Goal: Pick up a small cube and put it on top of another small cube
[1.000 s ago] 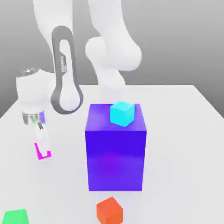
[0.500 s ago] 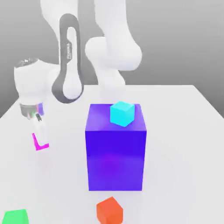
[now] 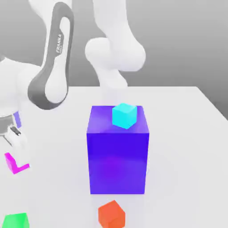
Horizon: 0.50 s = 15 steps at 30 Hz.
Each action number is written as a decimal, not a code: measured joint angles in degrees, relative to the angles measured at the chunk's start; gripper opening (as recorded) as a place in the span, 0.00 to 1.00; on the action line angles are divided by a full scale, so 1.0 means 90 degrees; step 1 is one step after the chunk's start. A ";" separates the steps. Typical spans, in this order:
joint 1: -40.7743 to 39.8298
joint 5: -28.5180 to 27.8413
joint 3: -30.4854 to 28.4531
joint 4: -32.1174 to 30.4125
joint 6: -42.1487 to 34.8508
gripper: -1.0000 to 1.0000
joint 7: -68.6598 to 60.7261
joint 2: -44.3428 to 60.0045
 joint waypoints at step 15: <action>0.0804 -0.0589 0.0315 0.1914 -0.0189 1.00 0.0235 0.1681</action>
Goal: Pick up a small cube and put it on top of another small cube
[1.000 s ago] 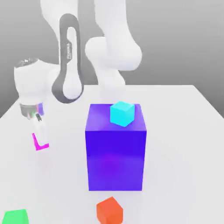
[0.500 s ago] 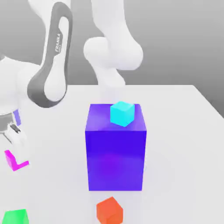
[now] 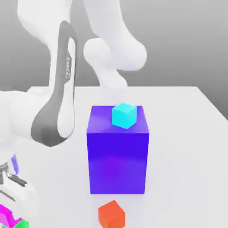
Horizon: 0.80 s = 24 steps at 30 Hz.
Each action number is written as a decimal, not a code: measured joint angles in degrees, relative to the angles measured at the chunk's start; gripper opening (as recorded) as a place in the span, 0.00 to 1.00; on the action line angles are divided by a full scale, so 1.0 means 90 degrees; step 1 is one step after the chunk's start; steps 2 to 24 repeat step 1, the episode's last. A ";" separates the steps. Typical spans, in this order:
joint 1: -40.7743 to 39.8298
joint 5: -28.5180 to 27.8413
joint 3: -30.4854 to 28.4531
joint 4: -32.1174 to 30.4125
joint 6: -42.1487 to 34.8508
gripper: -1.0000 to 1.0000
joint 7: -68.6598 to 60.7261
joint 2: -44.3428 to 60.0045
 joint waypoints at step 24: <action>0.0000 0.0000 0.0000 0.0000 0.0000 1.00 0.0000 0.0000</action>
